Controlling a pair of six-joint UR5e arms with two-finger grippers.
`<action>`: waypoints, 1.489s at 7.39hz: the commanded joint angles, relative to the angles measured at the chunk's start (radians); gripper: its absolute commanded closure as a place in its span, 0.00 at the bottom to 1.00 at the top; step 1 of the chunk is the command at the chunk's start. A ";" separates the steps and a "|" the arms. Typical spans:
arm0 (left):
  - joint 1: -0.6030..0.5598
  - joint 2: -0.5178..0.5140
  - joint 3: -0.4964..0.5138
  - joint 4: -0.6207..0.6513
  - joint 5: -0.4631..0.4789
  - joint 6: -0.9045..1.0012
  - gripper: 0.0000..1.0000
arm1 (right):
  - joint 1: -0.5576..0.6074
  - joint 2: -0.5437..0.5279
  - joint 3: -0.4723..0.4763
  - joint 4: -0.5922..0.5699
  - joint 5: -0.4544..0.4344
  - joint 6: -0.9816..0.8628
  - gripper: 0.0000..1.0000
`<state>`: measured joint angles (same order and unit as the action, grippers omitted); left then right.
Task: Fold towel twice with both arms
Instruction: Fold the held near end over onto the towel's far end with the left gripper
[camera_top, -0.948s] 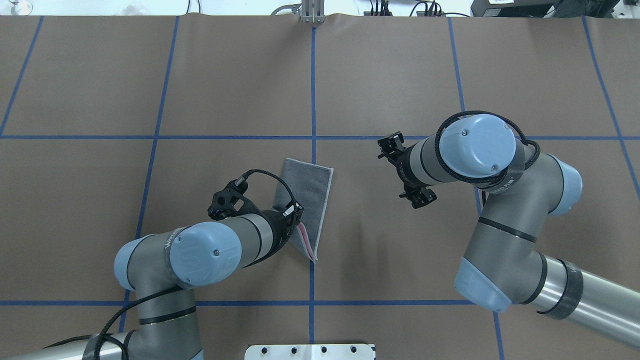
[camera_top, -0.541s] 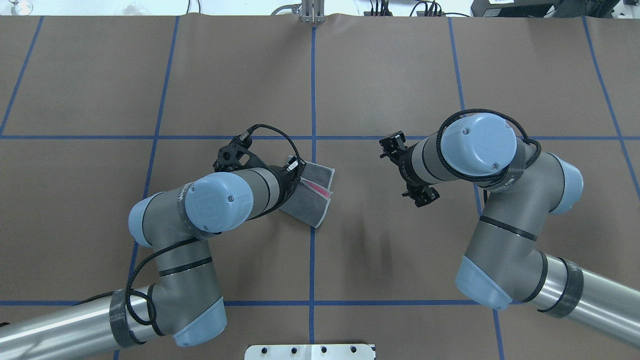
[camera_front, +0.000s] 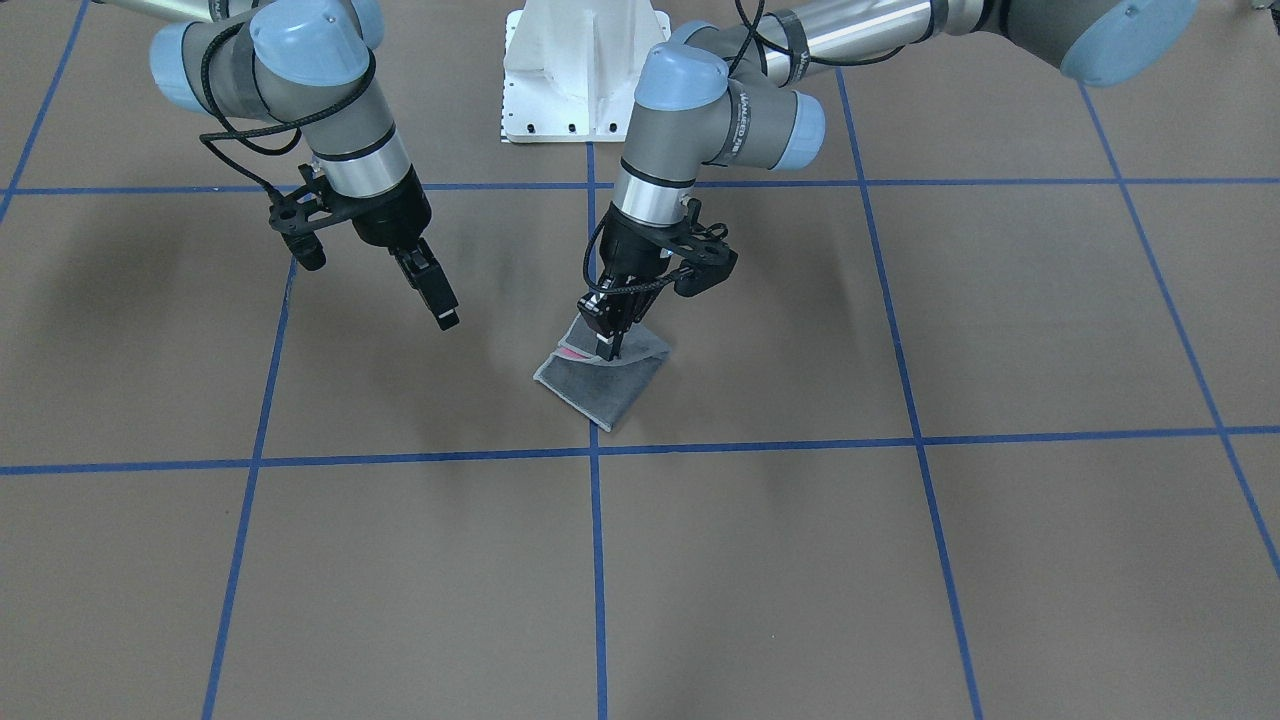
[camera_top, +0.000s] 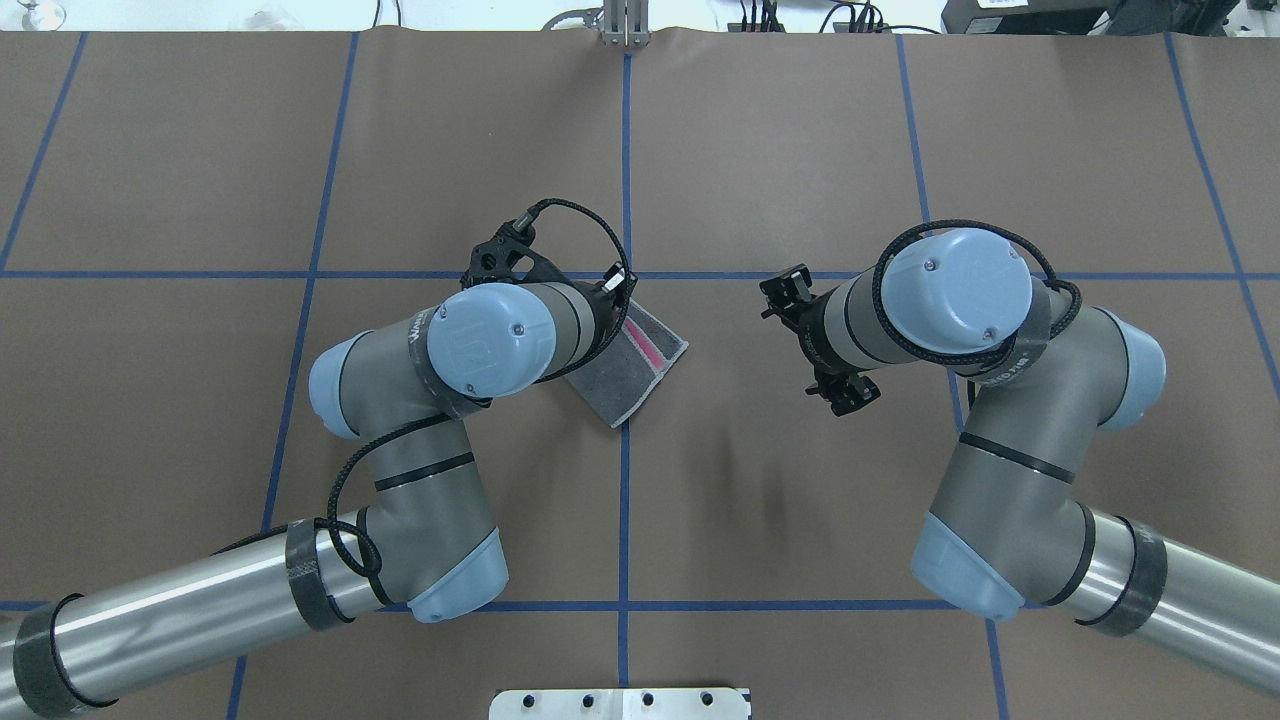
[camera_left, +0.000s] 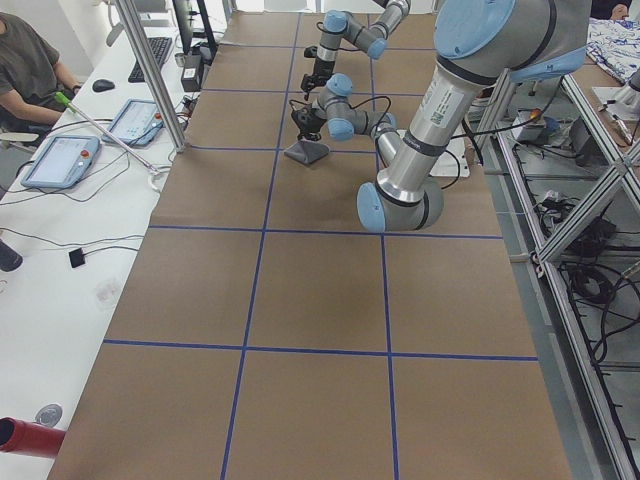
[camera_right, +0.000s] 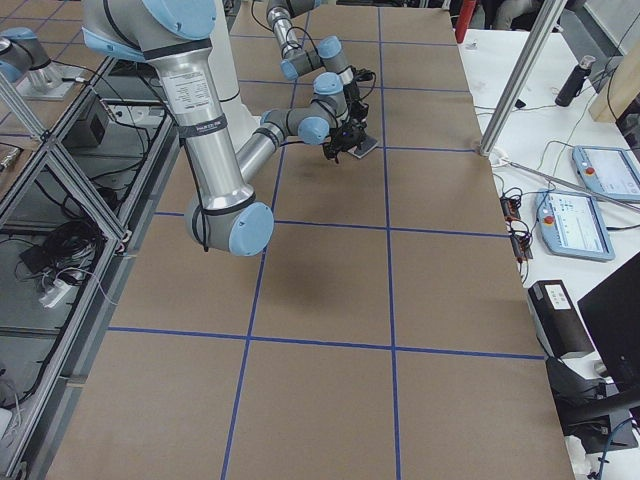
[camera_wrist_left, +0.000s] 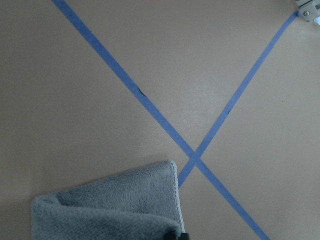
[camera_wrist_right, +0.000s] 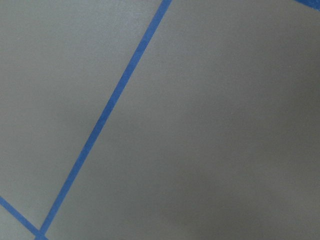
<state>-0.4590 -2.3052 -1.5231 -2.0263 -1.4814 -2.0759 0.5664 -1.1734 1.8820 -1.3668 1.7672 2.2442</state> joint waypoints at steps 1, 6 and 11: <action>-0.015 -0.029 0.003 0.000 -0.014 0.002 1.00 | 0.000 -0.002 -0.001 0.000 0.000 0.000 0.00; -0.030 -0.105 0.112 -0.008 -0.014 0.007 1.00 | 0.004 -0.015 0.000 0.000 0.003 -0.008 0.00; -0.066 -0.108 0.192 -0.087 -0.014 0.052 0.00 | 0.004 -0.015 0.002 0.000 0.002 -0.008 0.00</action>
<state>-0.5122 -2.4111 -1.3393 -2.1077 -1.4956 -2.0396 0.5707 -1.1895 1.8832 -1.3668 1.7689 2.2366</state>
